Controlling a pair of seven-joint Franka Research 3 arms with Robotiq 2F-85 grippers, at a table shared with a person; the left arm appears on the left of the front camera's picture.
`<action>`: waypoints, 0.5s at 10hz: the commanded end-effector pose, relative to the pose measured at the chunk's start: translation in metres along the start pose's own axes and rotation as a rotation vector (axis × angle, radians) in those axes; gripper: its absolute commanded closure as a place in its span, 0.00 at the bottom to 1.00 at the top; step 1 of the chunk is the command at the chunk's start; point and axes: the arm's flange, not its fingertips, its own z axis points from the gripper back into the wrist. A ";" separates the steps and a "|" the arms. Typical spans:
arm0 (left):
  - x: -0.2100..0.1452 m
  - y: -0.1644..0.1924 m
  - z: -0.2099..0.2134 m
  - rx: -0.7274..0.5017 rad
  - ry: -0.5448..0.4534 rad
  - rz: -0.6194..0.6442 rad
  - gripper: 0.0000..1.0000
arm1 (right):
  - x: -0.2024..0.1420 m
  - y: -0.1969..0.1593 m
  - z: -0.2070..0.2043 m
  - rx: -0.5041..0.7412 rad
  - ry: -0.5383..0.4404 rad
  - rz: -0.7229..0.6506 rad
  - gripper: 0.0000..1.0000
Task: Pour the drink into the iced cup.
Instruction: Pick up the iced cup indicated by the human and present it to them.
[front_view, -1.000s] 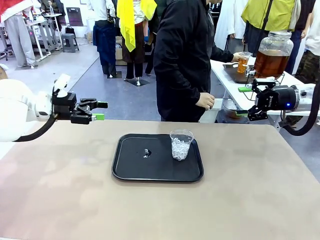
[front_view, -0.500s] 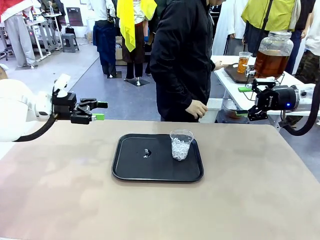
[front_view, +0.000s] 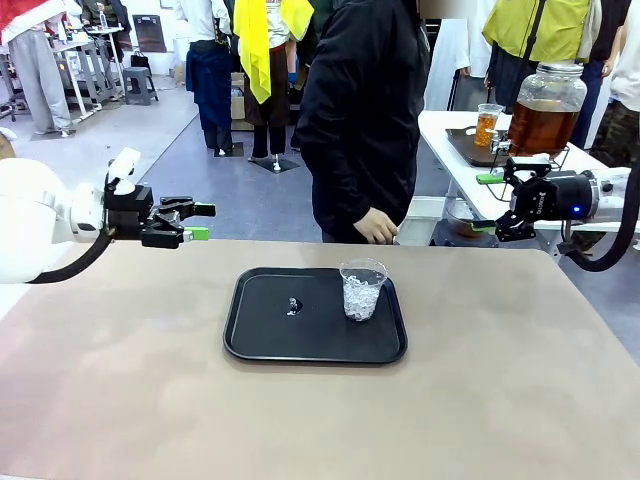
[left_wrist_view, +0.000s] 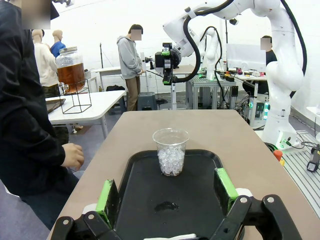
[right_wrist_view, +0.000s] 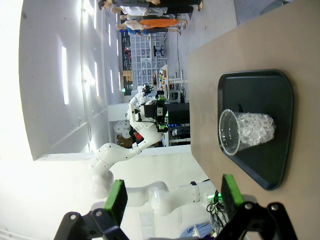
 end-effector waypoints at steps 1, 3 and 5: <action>0.002 0.000 -0.002 0.004 -0.006 -0.002 0.00 | 0.001 0.003 0.000 0.001 -0.001 0.002 0.00; 0.002 0.000 -0.002 0.004 -0.006 -0.002 0.00 | 0.001 0.003 0.000 0.001 -0.001 0.002 0.00; 0.002 0.000 -0.002 0.004 -0.006 -0.002 0.00 | 0.001 0.003 0.000 0.001 -0.001 0.002 0.00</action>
